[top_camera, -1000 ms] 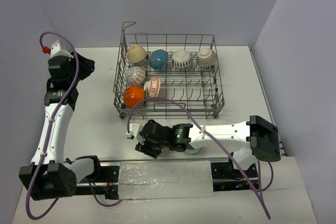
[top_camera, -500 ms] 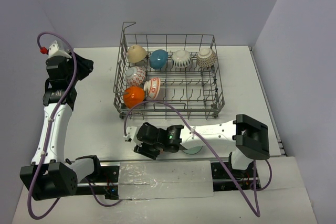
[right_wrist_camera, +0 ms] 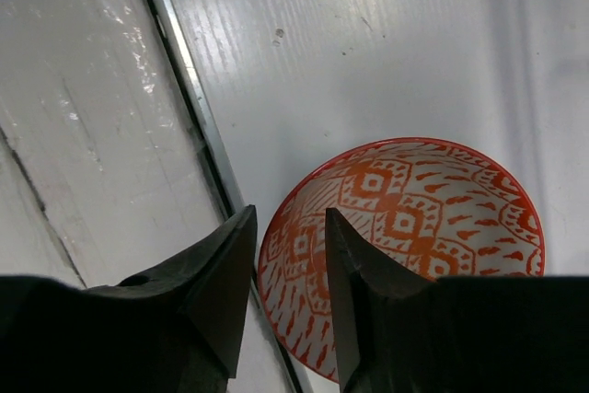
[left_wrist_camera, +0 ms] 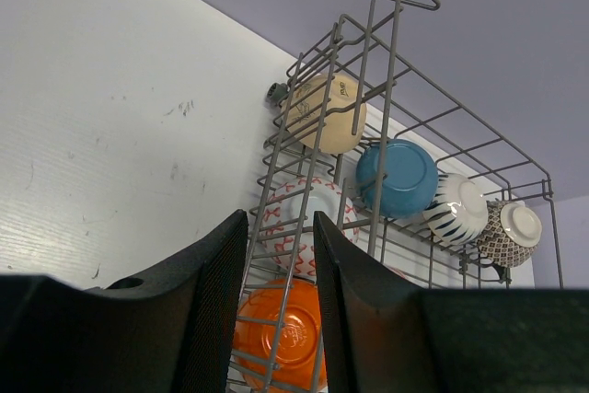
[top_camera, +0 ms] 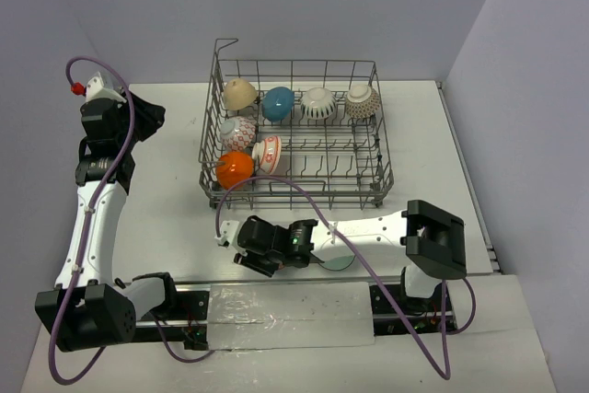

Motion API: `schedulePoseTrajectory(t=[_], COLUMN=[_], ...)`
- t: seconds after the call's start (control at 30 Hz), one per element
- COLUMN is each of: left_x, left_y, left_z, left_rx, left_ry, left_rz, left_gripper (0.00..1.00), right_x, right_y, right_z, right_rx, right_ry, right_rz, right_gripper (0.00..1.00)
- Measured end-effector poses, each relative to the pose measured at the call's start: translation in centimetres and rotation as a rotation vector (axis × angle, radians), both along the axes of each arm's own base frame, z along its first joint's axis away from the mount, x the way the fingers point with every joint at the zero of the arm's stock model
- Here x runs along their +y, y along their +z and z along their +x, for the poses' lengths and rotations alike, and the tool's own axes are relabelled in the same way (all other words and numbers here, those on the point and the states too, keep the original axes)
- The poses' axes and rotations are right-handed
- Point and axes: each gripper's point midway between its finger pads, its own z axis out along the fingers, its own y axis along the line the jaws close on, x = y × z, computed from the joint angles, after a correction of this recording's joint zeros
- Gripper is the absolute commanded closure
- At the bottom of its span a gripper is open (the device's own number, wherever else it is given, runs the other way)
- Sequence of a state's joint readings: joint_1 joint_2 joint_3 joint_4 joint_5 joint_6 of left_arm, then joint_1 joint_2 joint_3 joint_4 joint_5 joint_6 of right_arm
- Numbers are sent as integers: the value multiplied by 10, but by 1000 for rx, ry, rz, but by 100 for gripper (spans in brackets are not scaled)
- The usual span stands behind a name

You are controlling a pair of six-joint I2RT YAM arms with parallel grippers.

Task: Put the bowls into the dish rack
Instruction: Pick up the bowl from the center of the board.

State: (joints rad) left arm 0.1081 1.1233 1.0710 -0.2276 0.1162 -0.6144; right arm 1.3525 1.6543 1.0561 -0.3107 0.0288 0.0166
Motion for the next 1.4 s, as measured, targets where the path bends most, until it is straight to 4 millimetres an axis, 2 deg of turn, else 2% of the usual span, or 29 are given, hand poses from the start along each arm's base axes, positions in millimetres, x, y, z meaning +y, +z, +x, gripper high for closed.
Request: schedulePoseTrajectory(t=[0.1, 0.17, 0.3, 0.47, 1.17, 1.4], left_x=[0, 0, 0, 0, -1, -1], left_y=[0, 0, 0, 0, 0, 0], left_z=[0, 0, 0, 0, 0, 0], left_rx=[0, -1, 0, -1, -1, -2], left_ry=[0, -1, -1, -2, -2, -2], left_rz=[0, 0, 0, 0, -4, -4], left_gripper=[60, 59, 59, 60, 60, 60], right_x=[-1, -1, -2, 1, 5, 10], right_y=[-4, -6, -7, -1, 4, 27], right_z=[3, 4, 6, 12, 9, -7], right_rx=[-7, -10, -18, -48, -29, 42], right_ry=[-14, -21, -34, -50, -42, -2], right_rz=[-17, -22, -29, -18, 3, 76], right_gripper=[58, 62, 88, 100, 100, 100])
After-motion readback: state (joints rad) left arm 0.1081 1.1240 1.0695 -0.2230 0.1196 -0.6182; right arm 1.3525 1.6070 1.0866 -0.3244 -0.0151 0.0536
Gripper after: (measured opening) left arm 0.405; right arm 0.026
